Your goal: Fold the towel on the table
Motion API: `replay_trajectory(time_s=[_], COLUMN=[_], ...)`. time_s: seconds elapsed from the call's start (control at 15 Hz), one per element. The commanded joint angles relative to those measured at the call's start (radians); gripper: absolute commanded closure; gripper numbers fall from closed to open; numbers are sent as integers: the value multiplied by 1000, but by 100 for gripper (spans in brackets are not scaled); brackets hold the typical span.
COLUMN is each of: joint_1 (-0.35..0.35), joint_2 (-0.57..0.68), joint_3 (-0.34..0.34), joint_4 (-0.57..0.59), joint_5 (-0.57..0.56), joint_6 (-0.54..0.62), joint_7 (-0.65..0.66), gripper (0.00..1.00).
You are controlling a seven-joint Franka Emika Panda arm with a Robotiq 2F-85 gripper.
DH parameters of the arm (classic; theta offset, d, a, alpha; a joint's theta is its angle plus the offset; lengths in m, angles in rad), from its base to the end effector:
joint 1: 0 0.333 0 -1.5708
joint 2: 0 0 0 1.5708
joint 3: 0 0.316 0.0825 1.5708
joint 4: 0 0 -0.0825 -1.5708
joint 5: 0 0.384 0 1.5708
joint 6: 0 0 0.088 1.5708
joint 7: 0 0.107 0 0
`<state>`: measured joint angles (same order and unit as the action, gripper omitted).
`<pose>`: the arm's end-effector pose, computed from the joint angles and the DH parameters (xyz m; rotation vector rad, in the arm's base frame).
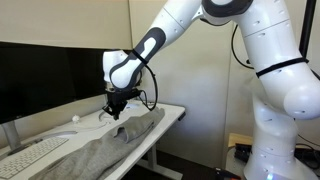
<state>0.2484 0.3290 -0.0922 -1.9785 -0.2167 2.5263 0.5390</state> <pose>0.6206 0.1028 0.3237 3.0100 -0.3188 0.4006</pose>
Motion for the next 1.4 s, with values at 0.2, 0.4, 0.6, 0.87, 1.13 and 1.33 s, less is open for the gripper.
replay_trajectory(time_s=[0.2,0.4,0.6,0.87,1.13,1.33], joint_1=[-14,-18,-18,-18,-18,-9], joint_2=[-43,-51,-51,-51,-51,-45], joint_3=[29,28,28,28,28,16], joint_4=[0,-2,-4,-4,-4,1], joint_5=[-7,-7,-7,-7,-7,-30], joint_6=[-13,-16,-16,-16,-16,-10], joint_7=[6,7,7,7,7,38], gripper=[91,91,91,91,91,59])
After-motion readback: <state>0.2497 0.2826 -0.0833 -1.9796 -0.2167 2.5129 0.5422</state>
